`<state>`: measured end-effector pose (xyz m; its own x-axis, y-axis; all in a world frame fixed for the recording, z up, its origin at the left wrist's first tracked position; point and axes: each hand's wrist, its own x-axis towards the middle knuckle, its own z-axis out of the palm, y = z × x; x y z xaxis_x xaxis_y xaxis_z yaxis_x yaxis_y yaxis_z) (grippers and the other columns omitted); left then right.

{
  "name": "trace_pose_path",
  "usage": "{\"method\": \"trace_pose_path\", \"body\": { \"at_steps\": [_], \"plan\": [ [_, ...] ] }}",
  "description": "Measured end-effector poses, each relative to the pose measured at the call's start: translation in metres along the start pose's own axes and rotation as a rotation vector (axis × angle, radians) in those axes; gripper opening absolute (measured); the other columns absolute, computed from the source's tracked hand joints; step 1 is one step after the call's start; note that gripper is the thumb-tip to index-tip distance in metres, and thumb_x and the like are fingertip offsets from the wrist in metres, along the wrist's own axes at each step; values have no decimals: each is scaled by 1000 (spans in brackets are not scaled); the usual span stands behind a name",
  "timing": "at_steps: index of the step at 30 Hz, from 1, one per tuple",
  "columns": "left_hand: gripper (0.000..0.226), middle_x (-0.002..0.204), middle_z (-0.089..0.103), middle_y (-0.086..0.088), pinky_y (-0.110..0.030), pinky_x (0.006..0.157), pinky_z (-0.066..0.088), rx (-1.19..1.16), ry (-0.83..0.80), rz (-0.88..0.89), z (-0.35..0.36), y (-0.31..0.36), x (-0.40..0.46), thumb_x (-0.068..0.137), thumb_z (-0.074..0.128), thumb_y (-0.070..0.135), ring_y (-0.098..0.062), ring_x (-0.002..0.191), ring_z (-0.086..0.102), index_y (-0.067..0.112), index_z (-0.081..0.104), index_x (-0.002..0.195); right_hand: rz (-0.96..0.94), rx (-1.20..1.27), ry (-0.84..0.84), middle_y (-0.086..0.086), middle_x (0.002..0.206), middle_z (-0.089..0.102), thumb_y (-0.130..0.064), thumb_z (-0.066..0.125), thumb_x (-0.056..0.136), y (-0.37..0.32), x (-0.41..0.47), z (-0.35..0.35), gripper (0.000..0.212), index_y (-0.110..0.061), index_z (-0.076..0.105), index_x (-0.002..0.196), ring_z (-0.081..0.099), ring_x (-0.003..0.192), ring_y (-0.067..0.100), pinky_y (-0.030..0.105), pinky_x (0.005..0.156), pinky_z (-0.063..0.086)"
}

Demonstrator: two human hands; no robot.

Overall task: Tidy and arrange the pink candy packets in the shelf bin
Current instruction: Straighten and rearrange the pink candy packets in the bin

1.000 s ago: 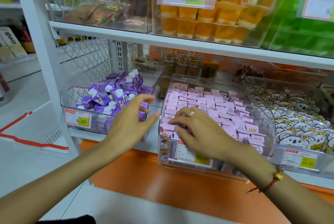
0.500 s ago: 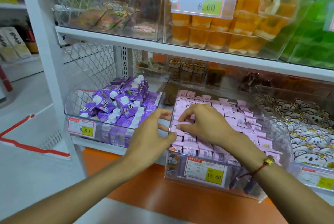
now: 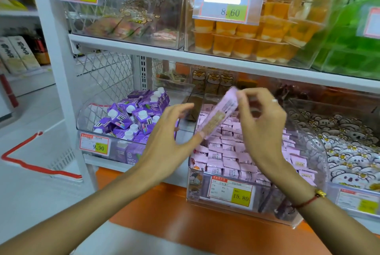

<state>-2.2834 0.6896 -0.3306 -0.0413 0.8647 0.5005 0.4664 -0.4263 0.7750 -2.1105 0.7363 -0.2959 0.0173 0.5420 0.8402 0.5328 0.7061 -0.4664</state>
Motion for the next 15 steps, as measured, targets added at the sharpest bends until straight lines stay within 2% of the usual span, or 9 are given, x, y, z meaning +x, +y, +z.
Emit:
{"method": "trace_pose_path", "body": {
  "at_steps": [2,4,7,9,11,12,14,15],
  "plan": [
    [66,132,41,16,-17,100,37,39,-67,145,-1,5,-1,77,74,15,2,123,42,31,45,134,286,214,61,0,76,67,-21,54,96,-2,3,-6,16,-11,64,87,65,66,10,16,57,50],
    [64,131,45,14,-13,97,36,48,-76,255,1,7,-1,74,73,2,0,122,44,29,52,128,590,402,30,2,71,68,-19,54,95,-3,1,-9,18,-11,65,83,65,60,7,15,56,51],
    [37,118,59,14,-12,87,42,-74,6,252,1,9,2,80,73,13,2,111,54,28,64,113,889,579,-67,7,68,69,-17,54,95,-1,-2,-9,20,-3,65,86,66,55,8,14,54,51],
    [34,111,67,13,-16,80,51,-254,16,82,-1,8,4,76,72,28,2,102,61,31,66,109,1016,665,-138,1,59,68,-20,56,94,-1,-3,-10,22,0,63,92,66,54,9,14,51,52],
    [36,105,72,10,-18,72,55,-392,36,-114,-3,6,6,71,69,38,0,97,65,31,67,107,1043,632,-197,-6,57,66,-33,54,94,0,-5,-12,26,-7,61,91,65,54,8,17,50,52],
    [36,100,73,9,-17,66,55,-436,43,-187,-3,4,6,71,69,40,0,93,67,29,68,106,1008,555,-226,-6,66,68,-39,52,94,1,-6,-12,28,-12,60,93,65,59,7,19,54,54],
    [34,91,74,11,-16,58,53,-456,39,-264,-4,3,6,74,68,41,0,87,69,26,69,105,829,367,-271,-6,98,66,-48,49,92,1,-8,-11,28,-23,58,101,63,85,7,26,76,54],
    [30,89,74,13,-16,57,53,-452,39,-282,-3,3,6,76,68,41,0,85,69,26,69,103,703,308,-309,-9,109,61,-51,49,90,-1,-9,-12,29,-29,56,106,58,98,4,28,87,49]
  ]
}}
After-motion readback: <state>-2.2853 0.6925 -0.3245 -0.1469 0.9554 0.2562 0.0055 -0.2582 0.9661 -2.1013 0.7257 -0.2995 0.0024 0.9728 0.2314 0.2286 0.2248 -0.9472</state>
